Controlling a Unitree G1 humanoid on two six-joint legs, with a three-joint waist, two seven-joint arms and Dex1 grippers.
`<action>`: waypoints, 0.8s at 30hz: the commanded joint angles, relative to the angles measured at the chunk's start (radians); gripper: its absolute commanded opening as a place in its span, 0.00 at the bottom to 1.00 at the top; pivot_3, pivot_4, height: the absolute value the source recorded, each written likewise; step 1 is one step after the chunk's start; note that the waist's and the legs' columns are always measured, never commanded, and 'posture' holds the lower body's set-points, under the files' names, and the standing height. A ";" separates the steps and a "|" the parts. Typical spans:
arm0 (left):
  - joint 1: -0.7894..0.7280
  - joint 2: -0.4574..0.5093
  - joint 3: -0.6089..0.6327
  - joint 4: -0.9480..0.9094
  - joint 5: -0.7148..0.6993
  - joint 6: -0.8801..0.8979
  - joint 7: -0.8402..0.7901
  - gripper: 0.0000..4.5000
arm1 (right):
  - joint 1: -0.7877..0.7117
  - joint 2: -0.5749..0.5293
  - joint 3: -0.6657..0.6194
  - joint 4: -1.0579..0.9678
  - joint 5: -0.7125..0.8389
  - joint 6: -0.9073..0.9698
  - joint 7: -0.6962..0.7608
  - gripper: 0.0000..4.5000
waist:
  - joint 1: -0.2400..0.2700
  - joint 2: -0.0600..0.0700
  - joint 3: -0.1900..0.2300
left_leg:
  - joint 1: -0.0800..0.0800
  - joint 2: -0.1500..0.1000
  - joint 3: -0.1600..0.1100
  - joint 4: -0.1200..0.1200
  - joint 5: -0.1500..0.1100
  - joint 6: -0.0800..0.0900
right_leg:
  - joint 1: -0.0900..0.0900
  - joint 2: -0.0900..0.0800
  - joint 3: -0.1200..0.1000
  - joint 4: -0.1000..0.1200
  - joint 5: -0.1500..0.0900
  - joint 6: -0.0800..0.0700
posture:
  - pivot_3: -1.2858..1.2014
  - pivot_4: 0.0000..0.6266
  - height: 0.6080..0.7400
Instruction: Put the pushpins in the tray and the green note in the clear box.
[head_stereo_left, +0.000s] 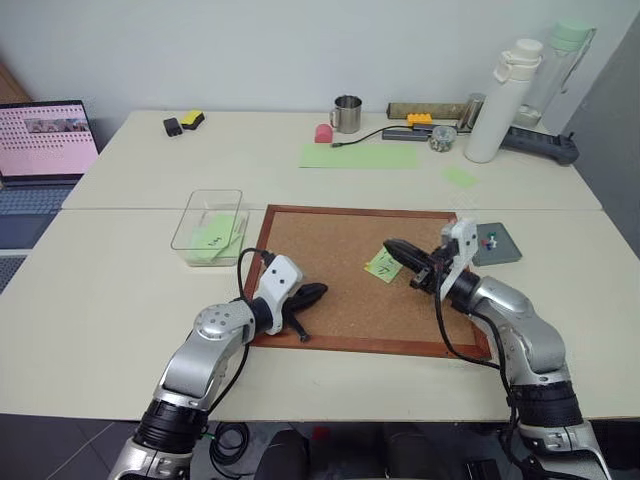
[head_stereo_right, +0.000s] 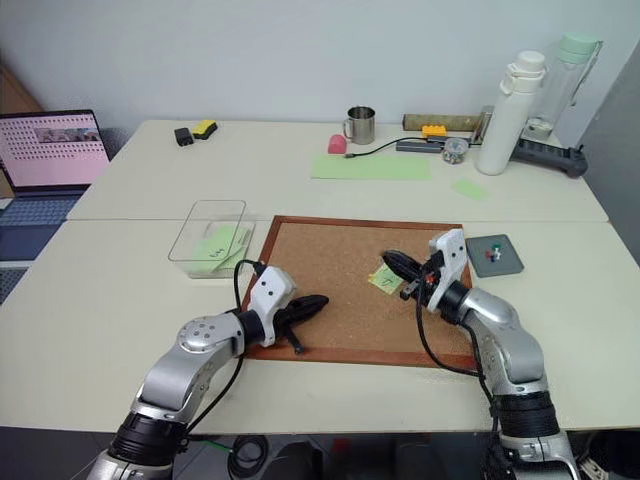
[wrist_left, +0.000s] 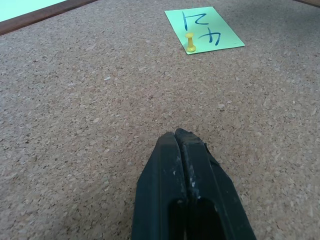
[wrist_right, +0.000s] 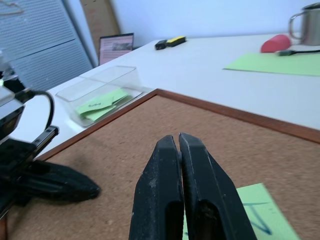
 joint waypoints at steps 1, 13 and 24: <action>0.000 0.015 -0.014 0.021 0.007 0.009 -0.012 0.00 | -0.029 -0.003 -0.109 -0.039 0.046 0.019 -0.086 0.00 | 0.000 0.000 0.000 | 0.000 0.000 0.000 0.000 0.000 0.000 | 0.000 0.000 0.000 0.000 0.000 0.000 | 0.52 0.24 1.00; 0.006 0.015 -0.014 0.016 0.014 0.003 -0.011 0.00 | -0.141 -0.202 -0.254 0.343 -0.150 -0.088 -0.245 0.00 | -0.001 0.001 0.000 | 0.001 0.000 0.001 -0.001 0.000 0.000 | 0.000 0.000 0.001 0.000 0.000 0.000 | 0.52 0.24 1.00; 0.021 0.027 0.000 -0.009 0.008 0.008 -0.003 0.00 | -0.184 -0.198 -0.260 0.447 -0.146 -0.086 -0.211 0.41 | 0.000 0.001 0.000 | 0.001 0.000 0.002 0.000 0.000 0.000 | 0.000 0.000 0.002 0.000 0.000 0.000 | 0.52 0.24 1.00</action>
